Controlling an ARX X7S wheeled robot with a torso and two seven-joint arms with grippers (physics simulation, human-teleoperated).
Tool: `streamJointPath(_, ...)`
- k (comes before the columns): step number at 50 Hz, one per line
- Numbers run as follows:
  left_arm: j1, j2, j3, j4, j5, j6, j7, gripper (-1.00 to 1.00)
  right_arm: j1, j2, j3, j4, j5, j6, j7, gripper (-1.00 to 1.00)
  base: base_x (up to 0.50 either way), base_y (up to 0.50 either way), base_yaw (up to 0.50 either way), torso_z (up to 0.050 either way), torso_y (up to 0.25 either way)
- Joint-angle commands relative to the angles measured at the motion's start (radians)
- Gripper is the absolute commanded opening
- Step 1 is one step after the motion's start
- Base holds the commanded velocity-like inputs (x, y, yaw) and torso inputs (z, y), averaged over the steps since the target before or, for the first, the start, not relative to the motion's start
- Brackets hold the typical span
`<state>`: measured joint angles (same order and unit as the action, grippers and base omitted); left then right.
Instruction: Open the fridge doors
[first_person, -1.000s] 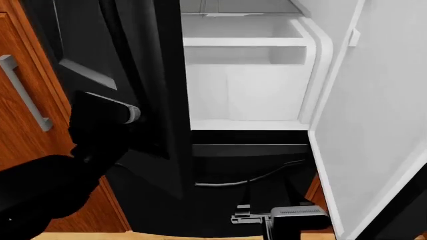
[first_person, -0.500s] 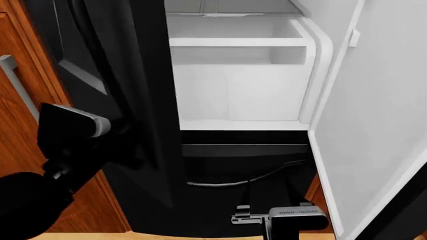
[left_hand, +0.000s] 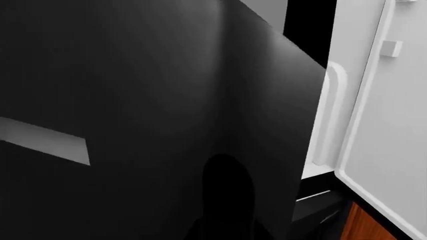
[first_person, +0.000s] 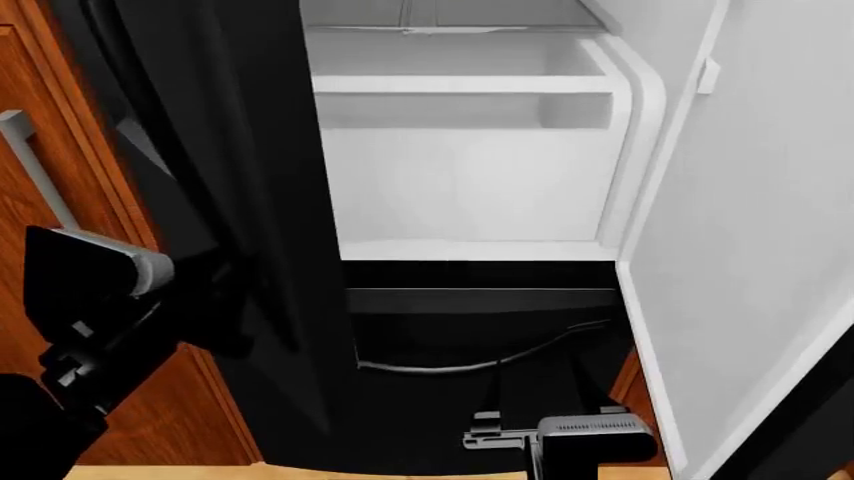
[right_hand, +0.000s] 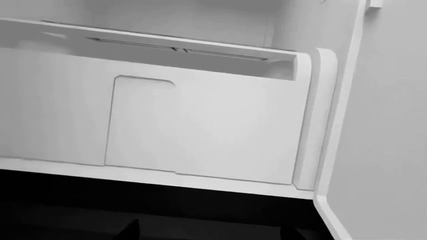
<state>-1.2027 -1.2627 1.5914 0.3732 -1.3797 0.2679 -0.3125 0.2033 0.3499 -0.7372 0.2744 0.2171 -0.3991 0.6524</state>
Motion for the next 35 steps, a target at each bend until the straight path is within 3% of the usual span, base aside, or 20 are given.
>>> streamJointPath(1,-0.028,-0.08,-0.062,-0.411,-0.097,0.027,-0.071,-1.0,0.0,0.001,-0.001,0.002,0.002,-0.002,-0.003,1.0,0.01,0.0,0.0,0.0,0.0)
streamJointPath(19,-0.012,-0.079,-0.063,-0.396,-0.122,0.031,-0.026,-1.0,0.0,0.002,-0.002,0.001,0.012,-0.012,-0.012,1.0,0.0,0.0,0.0,0.0,0.001)
streamJointPath(35,0.008,-0.075,-0.069,-0.354,-0.192,0.039,0.171,-1.0,0.003,-0.001,-0.002,0.006,0.01,-0.008,-0.008,1.0,0.0,0.0,0.0,0.001,0.0)
